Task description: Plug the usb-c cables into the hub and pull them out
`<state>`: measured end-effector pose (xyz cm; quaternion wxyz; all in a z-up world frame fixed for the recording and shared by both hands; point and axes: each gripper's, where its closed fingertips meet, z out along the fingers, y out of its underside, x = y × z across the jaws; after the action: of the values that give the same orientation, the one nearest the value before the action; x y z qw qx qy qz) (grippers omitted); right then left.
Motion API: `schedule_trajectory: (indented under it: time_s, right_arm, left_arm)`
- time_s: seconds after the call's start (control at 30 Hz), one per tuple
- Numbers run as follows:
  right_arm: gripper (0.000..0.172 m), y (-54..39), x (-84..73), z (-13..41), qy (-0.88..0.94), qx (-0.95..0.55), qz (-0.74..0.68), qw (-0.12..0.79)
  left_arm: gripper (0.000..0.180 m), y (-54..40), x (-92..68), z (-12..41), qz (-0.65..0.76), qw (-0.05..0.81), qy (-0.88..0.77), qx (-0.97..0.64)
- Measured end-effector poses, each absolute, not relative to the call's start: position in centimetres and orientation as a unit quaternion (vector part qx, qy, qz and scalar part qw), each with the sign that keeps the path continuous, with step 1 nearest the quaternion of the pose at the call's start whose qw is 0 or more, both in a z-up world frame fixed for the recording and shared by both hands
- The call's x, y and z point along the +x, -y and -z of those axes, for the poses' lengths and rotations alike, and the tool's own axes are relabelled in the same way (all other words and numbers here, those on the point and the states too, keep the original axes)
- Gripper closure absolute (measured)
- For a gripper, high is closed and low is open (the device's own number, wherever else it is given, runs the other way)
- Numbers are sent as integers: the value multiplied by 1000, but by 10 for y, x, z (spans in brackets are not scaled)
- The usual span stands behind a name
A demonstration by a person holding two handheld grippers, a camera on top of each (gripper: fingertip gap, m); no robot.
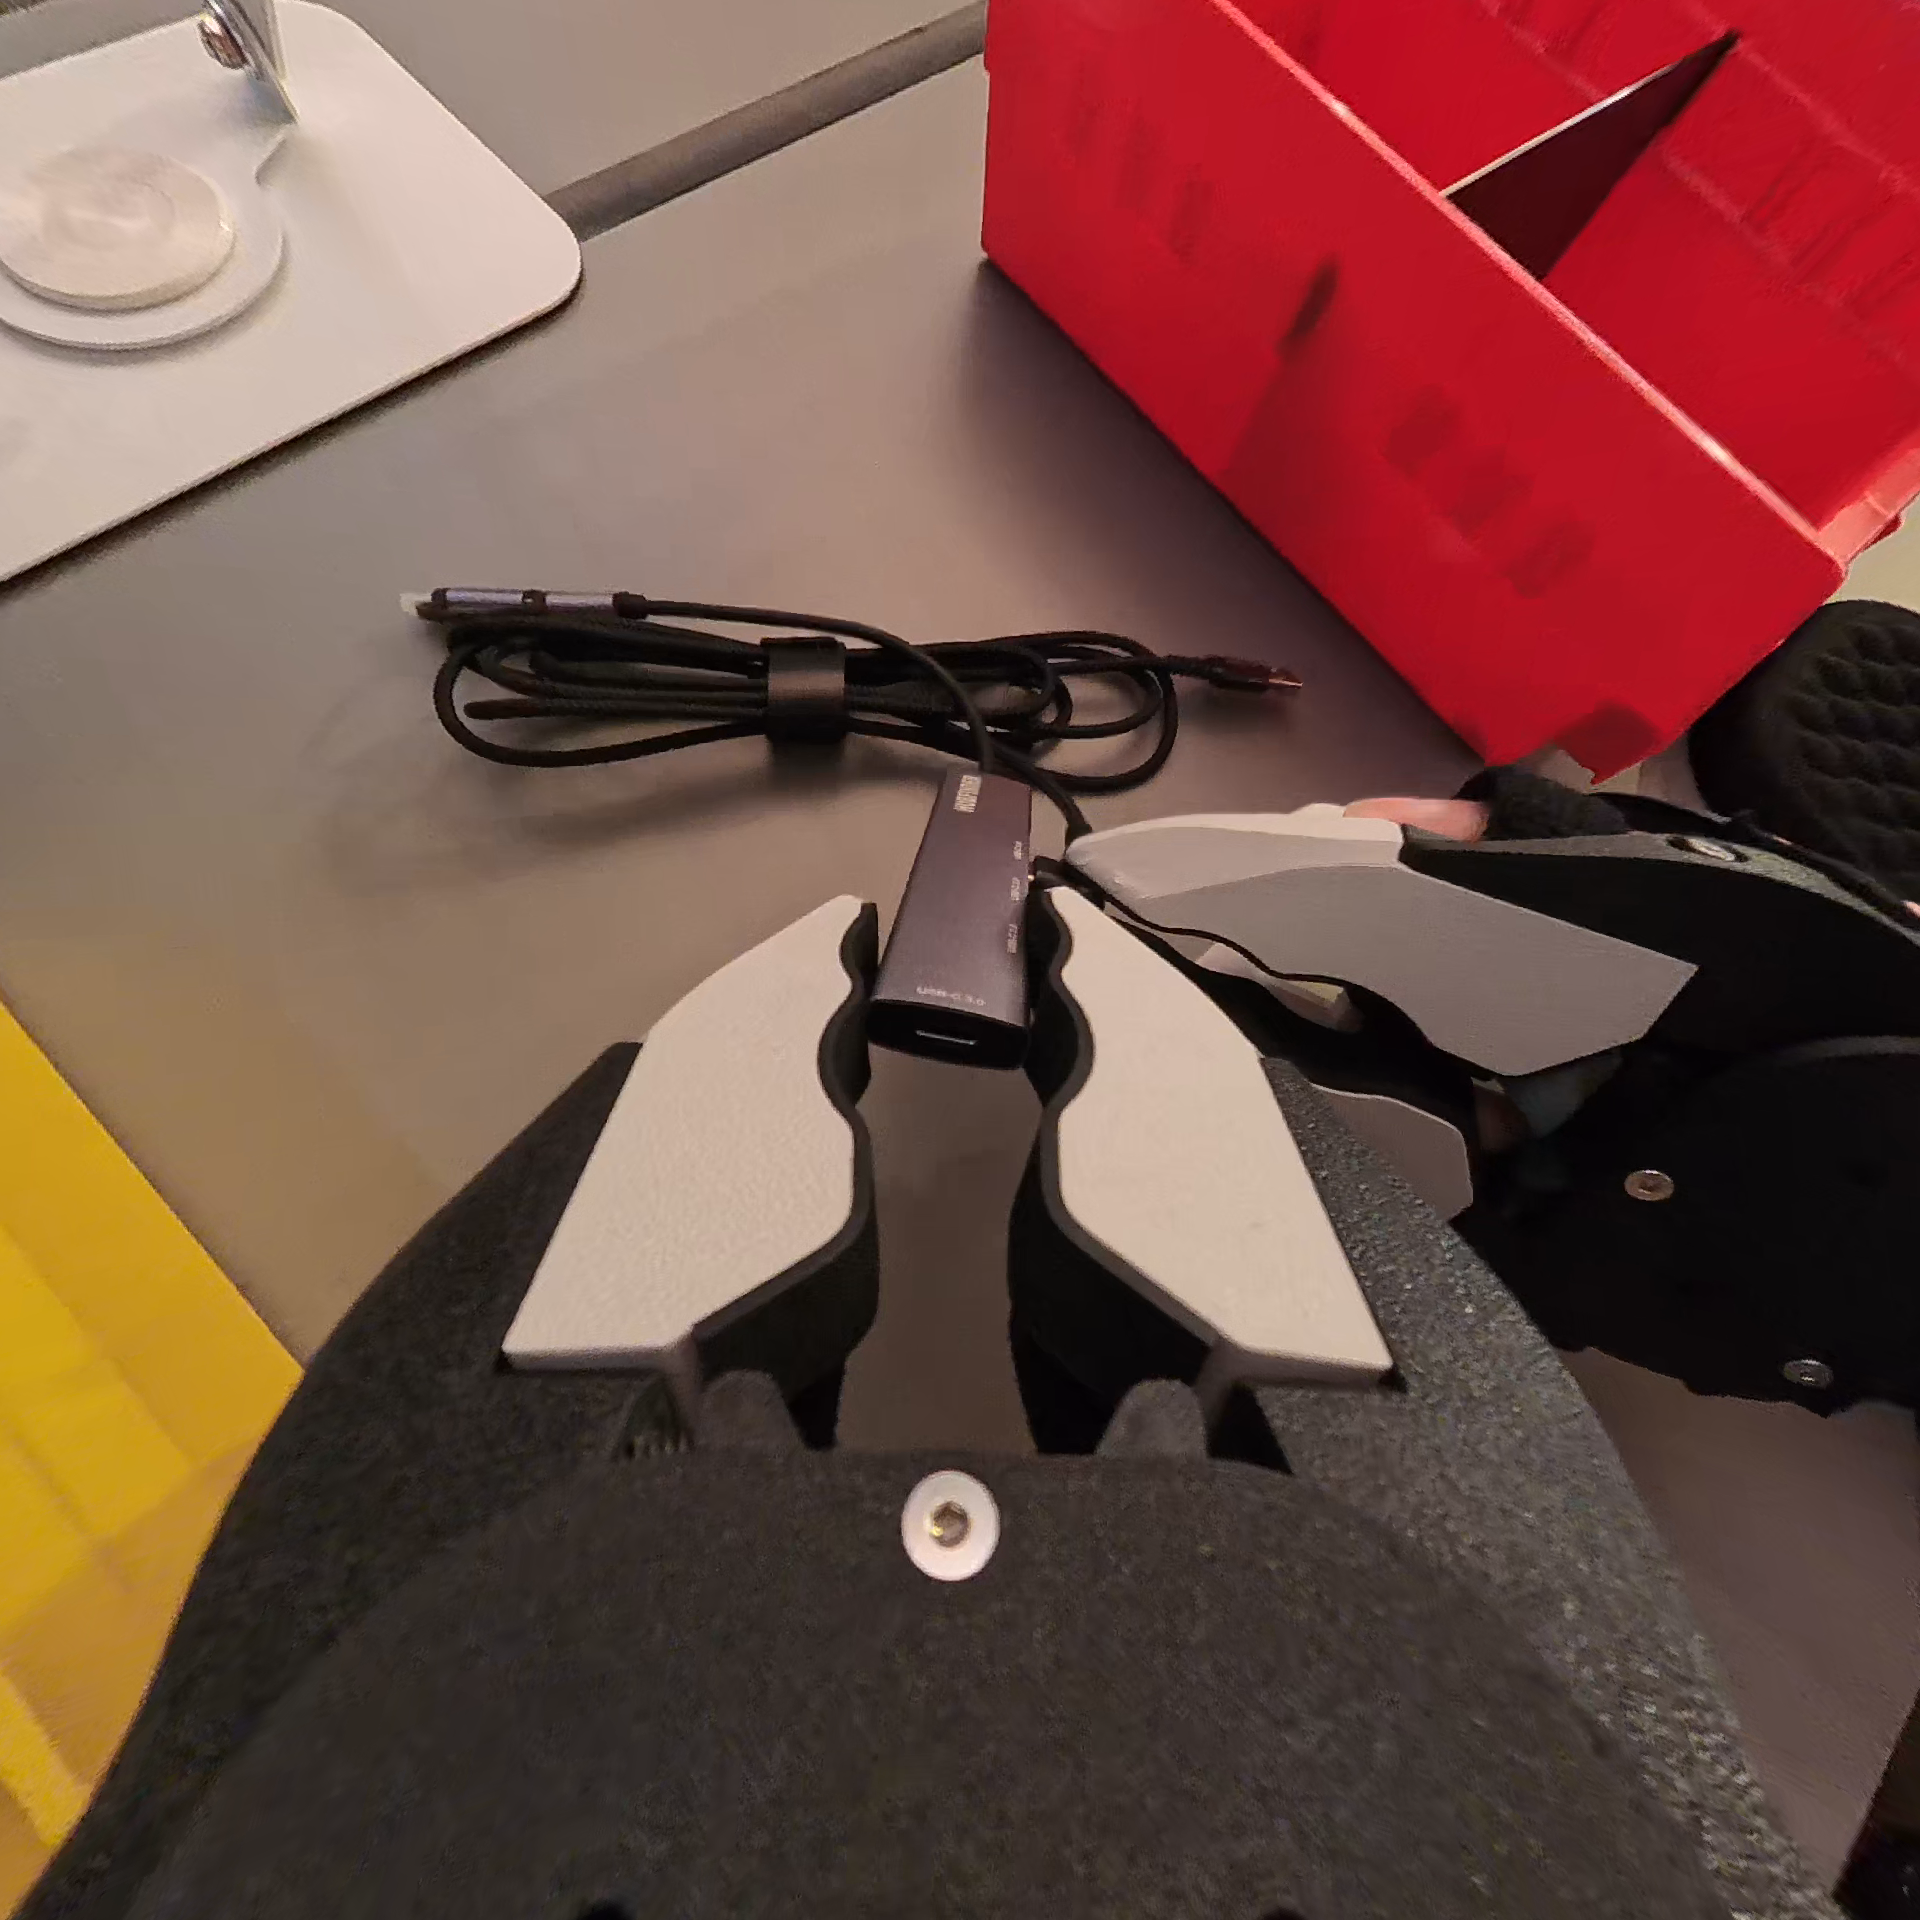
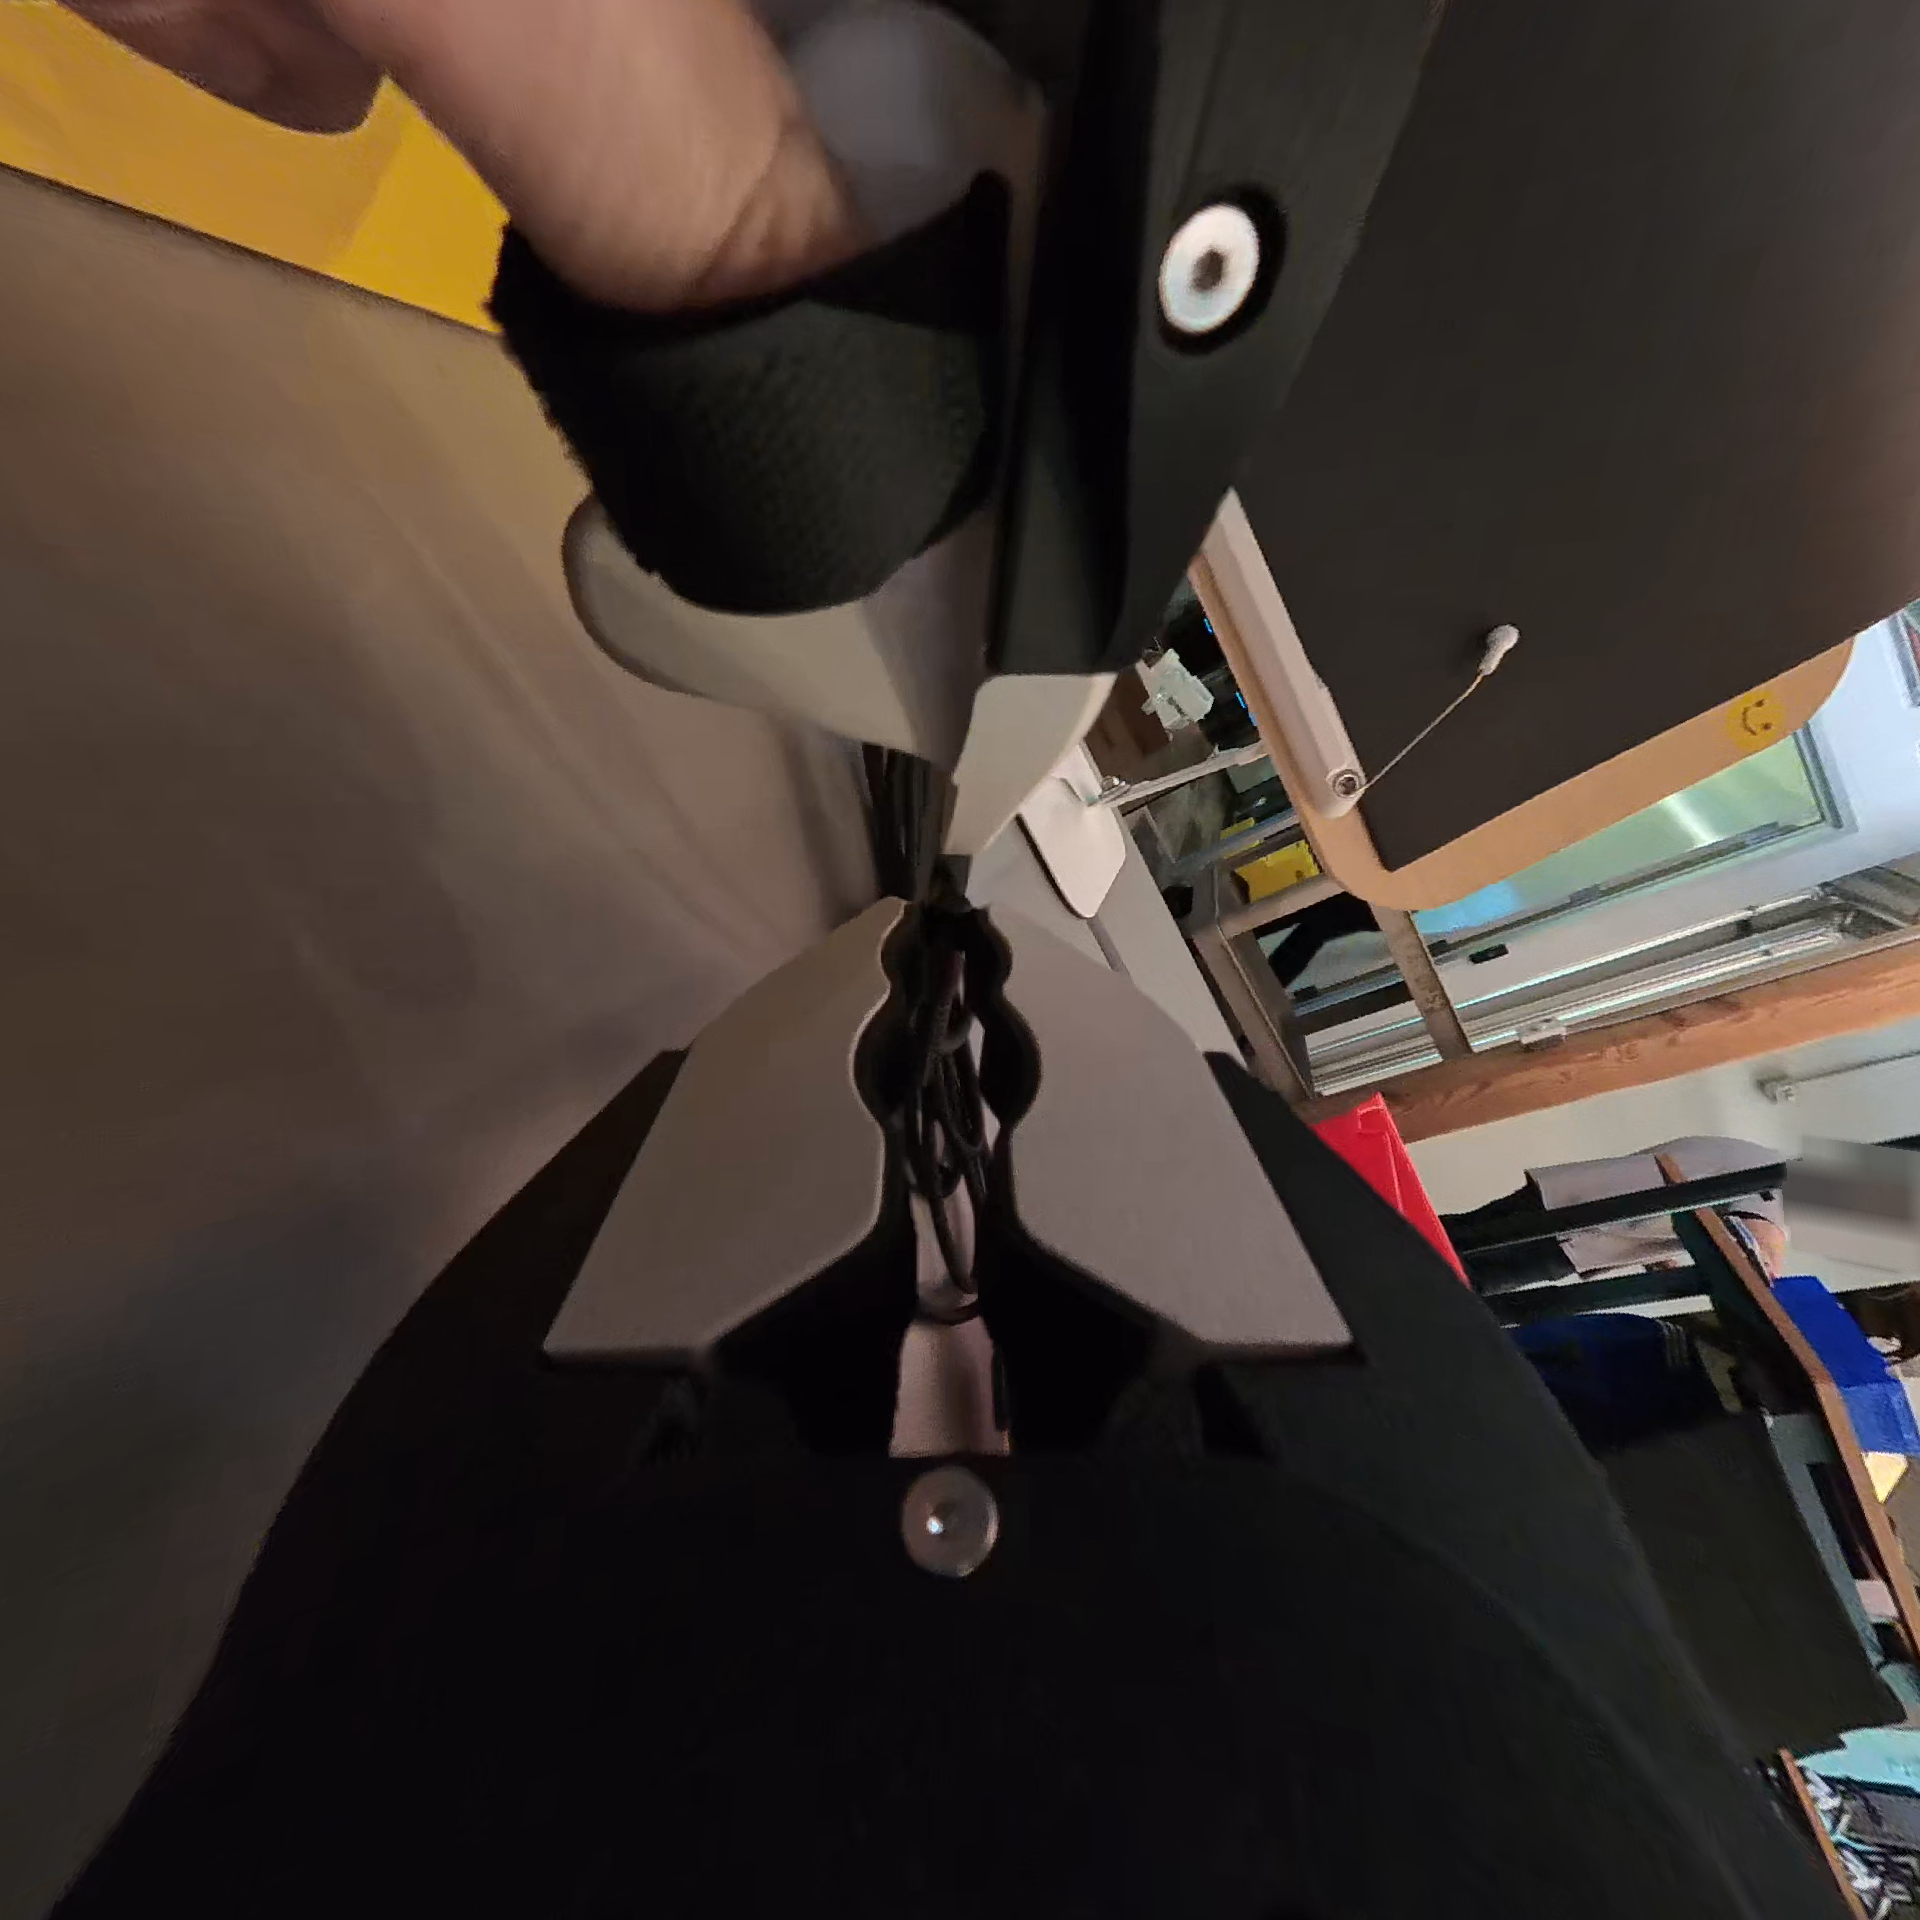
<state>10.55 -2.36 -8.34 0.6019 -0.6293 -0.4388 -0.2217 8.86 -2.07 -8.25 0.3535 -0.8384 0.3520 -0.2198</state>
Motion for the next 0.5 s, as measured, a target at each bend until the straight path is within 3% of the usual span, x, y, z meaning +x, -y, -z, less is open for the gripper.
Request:
schedule_trajectory:
  time_s: [0.3,0.5]
  right_arm:
    - [164,31,104,84,453,-609,196,621]
    - [164,25,112,86,409,-642,200,617]
  left_arm:
    - [154,27,88,83,232,337,-366,-836]
    - [154,22,97,84,192,374,-377,-825]
